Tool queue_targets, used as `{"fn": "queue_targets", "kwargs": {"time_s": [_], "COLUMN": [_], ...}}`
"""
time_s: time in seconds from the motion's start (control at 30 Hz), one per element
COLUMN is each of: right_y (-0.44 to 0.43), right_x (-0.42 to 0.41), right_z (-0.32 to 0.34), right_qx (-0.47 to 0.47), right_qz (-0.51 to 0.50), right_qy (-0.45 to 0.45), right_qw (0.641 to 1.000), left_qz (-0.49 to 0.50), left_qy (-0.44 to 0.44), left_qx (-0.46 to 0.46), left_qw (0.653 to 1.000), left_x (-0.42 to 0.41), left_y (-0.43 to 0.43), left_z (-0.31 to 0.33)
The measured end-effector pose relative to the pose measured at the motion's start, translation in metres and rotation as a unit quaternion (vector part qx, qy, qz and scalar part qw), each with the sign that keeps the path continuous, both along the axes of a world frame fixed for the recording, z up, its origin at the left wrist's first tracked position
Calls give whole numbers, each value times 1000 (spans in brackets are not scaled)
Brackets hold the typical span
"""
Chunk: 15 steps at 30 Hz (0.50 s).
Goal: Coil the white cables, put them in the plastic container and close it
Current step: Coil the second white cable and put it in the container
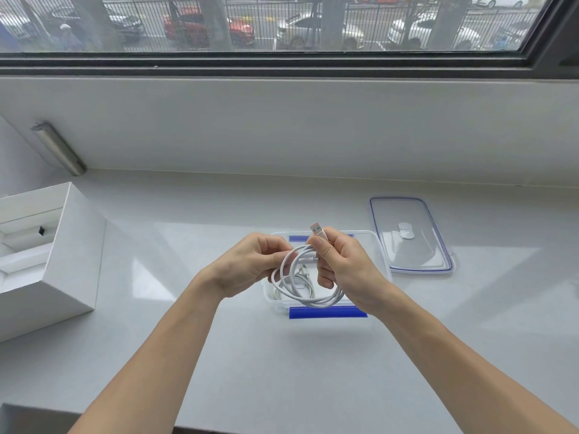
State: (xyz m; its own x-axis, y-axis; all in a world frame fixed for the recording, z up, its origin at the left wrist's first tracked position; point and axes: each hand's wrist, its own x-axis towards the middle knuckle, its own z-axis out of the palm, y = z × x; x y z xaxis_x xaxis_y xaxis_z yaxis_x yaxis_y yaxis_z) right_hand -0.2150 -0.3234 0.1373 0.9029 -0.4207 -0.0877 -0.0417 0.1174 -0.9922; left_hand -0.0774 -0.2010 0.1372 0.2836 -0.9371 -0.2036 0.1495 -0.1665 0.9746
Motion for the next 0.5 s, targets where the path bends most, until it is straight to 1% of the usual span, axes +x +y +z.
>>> {"fn": "queue_targets", "kwargs": {"time_s": [0.1, 0.13, 0.23, 0.27, 0.3, 0.37, 0.5], "right_y": [2, 1, 1, 2, 2, 5, 8], "right_x": [1, 1, 1, 2, 3, 5, 6], "right_z": [-2, -2, -3, -3, -3, -4, -5], "right_qx": [13, 37, 156, 178, 177, 147, 93], "right_qz": [-5, -2, 16, 18, 14, -4, -48], "right_qy": [-12, -21, -43, -47, -50, -52, -50], "right_qw": [1000, 999, 987, 983, 983, 988, 993], "left_qz": [19, 28, 56, 64, 71, 93, 168], "left_qy": [57, 68, 88, 96, 100, 98, 115], "left_qx": [-16, -22, -43, -51, -55, -59, -86], "left_qw": [998, 997, 994, 992, 991, 989, 975], "left_x": [-6, -8, -16, -19, -22, -28, -39], "left_y": [-1, -2, -4, -5, -6, -10, -19], "left_z": [-2, -3, -1, 1, 2, 3, 4]}}
